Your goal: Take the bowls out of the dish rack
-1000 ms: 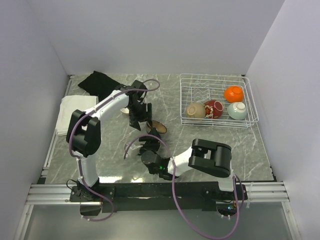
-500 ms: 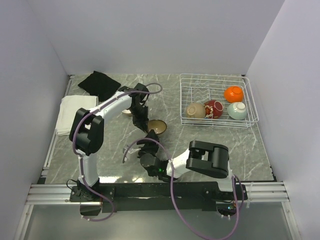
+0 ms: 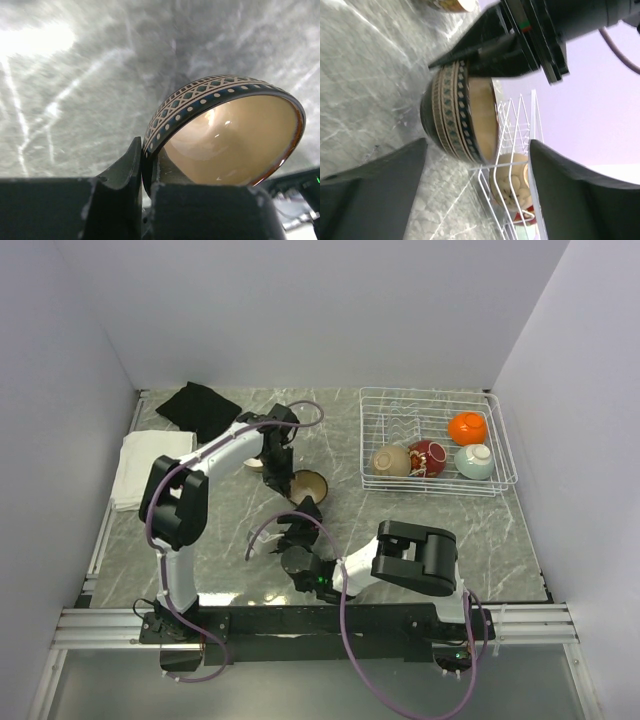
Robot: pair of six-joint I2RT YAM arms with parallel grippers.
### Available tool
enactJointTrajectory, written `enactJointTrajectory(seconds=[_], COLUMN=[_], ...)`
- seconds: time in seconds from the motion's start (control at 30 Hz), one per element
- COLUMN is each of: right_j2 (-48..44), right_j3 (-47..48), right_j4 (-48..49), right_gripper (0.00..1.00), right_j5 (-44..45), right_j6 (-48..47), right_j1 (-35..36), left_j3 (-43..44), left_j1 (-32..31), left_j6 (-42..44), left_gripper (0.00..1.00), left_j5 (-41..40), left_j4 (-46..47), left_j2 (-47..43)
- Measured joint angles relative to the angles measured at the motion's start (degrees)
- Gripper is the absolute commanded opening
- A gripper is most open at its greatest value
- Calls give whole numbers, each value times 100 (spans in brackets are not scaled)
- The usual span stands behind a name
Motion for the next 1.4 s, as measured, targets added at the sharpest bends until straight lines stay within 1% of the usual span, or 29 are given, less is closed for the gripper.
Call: enactJointTrajectory(seconds=[0.03,0.23,0.37,0.47,0.6,0.8,0.9,1.03,1.1,1.17,1.4], right_j2=[0,-15,-273,-726,-1401,-2216,-2524,-3117,-3388,-3735,-4800], right_j3=[0,0,-13,-35,-28,59,116,190,203,249,299], right_j4=[-2,28,-483,-1150,-2273,-4382,-5195,-6155,-6411,-6717,-7213], right_gripper=[100,100,100,100,100,100,100,100,100,100,100], right_j5=[22,175,175,133,-15,-614,-1003,-1709,-2015,-2533,-3742], right_j6=[0,-2,398,933,1971,3746,4463,5383,5692,6046,6979], right_j1=[-2,-2,-2,-2,-22,-131,-262,-697,-1019,-1425,-2691], left_j3=[0,-2,-2,0,22,22,22,22,11,-70,-332], left_j1=[4,11,50,131,358,807,1071,1325,1362,1377,1672], left_j6=[0,4,13,20,20,15,2,0,2,2,-4], left_gripper=[1,1,1,1,1,1,1,1,1,1,1], left_j5=[-81,-752,-1084,-1241,-1384,-1373,-1272,-1209,-1185,-1134,-968], left_j4=[28,295,470,575,680,809,857,879,890,975,1086], left_j2=[-2,-122,-361,-555,-769,-1025,-1104,-1165,-1180,-1211,-1167])
